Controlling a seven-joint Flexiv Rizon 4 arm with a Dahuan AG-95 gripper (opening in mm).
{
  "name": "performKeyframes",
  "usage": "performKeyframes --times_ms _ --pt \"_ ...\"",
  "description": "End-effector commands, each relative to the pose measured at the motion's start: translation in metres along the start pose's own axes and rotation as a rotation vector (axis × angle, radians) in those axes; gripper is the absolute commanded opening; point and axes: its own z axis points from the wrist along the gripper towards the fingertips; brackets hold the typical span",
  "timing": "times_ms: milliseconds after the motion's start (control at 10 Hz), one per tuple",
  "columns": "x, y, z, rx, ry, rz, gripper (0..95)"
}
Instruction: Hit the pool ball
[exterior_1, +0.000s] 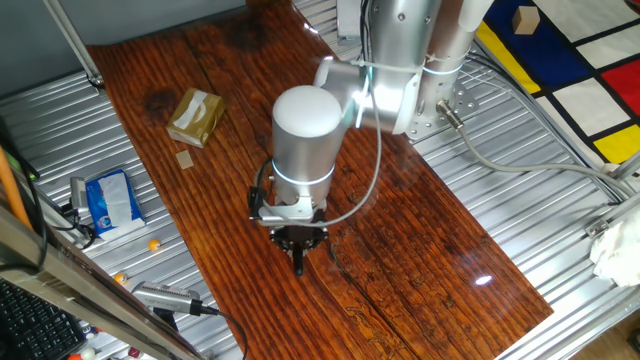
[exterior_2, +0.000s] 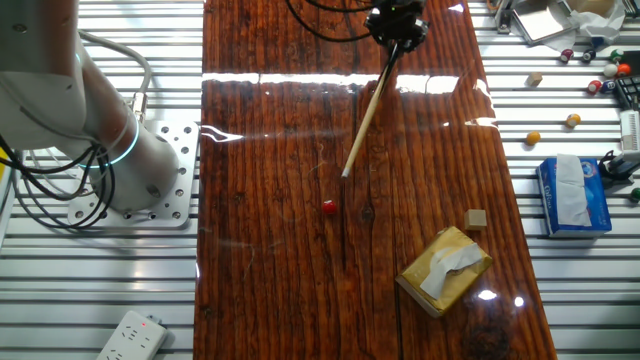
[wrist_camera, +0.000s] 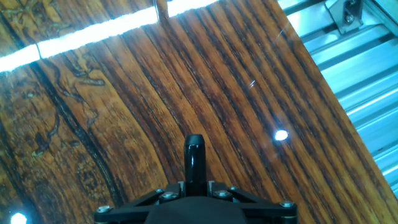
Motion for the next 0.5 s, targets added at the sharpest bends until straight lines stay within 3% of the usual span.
performKeyframes --times_ms 100,500 --pt "0.0001 -0.0002 0.0001 -0.001 0.002 0.003 0.0" --pt "0.0061 -0.0011 -0.0006 -0.001 -0.001 -0.007 0.0"
